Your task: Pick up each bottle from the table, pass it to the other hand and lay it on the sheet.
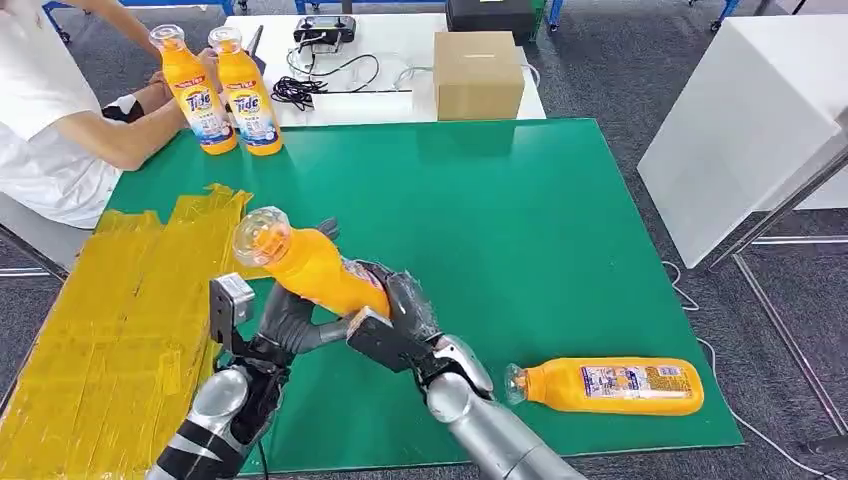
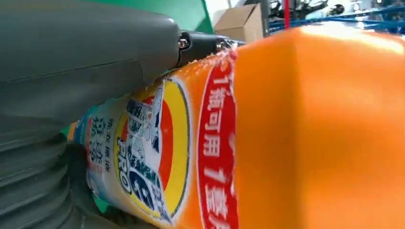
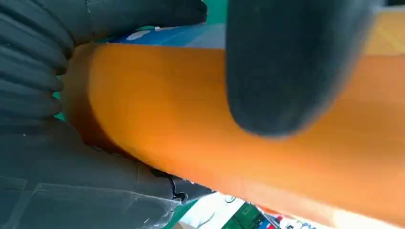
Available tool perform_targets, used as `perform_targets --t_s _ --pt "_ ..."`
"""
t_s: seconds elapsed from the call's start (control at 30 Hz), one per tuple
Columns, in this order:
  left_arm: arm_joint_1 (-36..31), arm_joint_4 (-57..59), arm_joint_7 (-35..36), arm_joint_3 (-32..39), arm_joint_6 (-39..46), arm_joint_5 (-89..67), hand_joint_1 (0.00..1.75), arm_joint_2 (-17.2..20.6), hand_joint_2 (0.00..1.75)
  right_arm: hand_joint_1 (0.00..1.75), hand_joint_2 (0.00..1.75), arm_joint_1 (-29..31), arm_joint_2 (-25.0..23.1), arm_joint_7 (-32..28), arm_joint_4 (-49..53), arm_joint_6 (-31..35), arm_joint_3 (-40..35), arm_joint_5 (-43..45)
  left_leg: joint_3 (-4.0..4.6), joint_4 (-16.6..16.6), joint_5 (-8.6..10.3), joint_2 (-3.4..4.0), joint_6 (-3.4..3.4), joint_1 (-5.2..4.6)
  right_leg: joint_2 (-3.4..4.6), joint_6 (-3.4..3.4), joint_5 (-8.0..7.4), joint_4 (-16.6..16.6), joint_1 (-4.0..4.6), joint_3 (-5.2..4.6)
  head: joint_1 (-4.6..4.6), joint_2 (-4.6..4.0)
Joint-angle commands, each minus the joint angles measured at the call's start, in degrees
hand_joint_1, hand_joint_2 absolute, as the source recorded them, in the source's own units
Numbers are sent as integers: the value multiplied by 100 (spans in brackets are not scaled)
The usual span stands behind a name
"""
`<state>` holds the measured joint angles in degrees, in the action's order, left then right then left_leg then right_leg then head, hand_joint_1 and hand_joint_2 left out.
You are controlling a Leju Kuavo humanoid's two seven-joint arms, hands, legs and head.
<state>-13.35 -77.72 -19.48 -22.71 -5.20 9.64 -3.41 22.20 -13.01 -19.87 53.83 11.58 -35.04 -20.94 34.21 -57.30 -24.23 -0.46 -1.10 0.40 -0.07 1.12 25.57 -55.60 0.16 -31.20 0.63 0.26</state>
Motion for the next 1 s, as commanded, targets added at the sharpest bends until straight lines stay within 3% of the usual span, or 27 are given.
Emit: perform_targets --t_s 0.03,0.8,0.83,0.87,0.9,0.93,1.0 --pt "-299 367 70 87 -501 823 0 -102 175 175 175 356 -51 -8 -859 -10 -435 -82 -28 5 -8 -1 3 3 -4 4 7 11 3 33 0 0" --pt "-225 240 74 271 -643 1353 0 -208 175 175 175 398 -77 -28 -955 4 -467 -129 -16 4 -3 -9 2 3 -12 3 5 9 2 22 0 0" --pt "-78 -130 86 571 -480 2181 0 -457 175 175 175 435 -134 -44 -1123 34 -498 -148 -20 4 -5 -8 2 3 -11 4 7 9 2 26 0 0" --pt "-72 -155 81 570 -461 2198 5 -461 175 175 175 436 -137 -47 -1132 35 -498 -146 -33 4 -10 -5 3 6 -9 6 10 14 5 40 0 0" --pt "-48 -219 61 591 -408 2268 80 -491 175 175 175 441 -141 -52 -1148 22 -494 -131 -17 1 -6 -6 2 4 -10 4 7 8 3 23 0 0" --pt "-19 -280 46 602 -374 2323 175 -513 175 175 175 439 -145 -58 -1149 3 -486 -108 -27 1 -11 -5 3 6 -10 5 10 11 5 35 0 0" --pt "48 -381 4 651 -321 2438 175 -574 175 175 175 419 -143 -55 -1133 -8 -475 -78 -6 -1 -2 -6 2 4 -9 2 4 6 3 11 2 0"
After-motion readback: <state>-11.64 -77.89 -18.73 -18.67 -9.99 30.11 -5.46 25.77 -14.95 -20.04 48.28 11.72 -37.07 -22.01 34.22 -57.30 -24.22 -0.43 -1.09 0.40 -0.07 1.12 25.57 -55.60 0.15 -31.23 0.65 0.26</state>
